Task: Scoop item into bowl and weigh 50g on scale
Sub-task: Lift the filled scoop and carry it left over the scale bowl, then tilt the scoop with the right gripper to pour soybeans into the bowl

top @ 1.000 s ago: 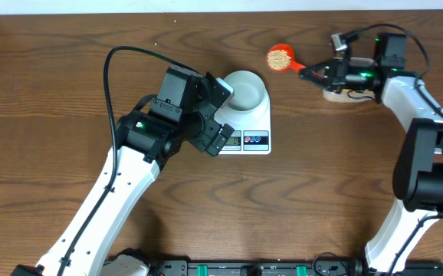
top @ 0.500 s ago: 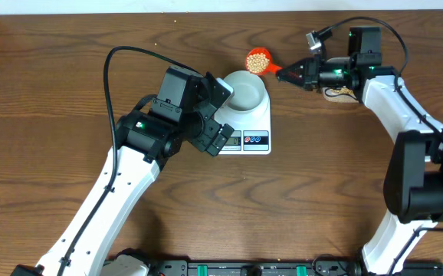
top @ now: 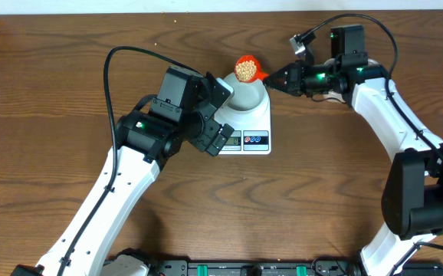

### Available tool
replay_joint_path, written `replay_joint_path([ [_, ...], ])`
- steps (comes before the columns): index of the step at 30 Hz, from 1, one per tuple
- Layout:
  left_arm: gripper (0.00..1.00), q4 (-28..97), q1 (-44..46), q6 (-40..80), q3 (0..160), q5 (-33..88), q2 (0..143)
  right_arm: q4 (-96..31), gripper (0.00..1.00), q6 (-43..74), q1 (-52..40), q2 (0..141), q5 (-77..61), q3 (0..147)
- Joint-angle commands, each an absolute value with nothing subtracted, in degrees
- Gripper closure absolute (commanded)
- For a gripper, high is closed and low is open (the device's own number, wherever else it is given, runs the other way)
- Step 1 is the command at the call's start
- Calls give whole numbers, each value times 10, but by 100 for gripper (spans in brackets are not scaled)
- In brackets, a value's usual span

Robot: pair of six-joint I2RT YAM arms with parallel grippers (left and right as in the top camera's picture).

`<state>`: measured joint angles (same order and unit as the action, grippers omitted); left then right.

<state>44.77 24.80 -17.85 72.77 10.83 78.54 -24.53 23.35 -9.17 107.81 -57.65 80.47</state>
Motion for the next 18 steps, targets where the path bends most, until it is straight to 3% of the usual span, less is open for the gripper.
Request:
replay_joint_path([
  [1,2,448,246,-178,730,115,787,-262,99,196,-108,1060,-542,810],
  [18,2,448,246,-178,730,115,787,-294,99,177,-157,1060,-465,810],
])
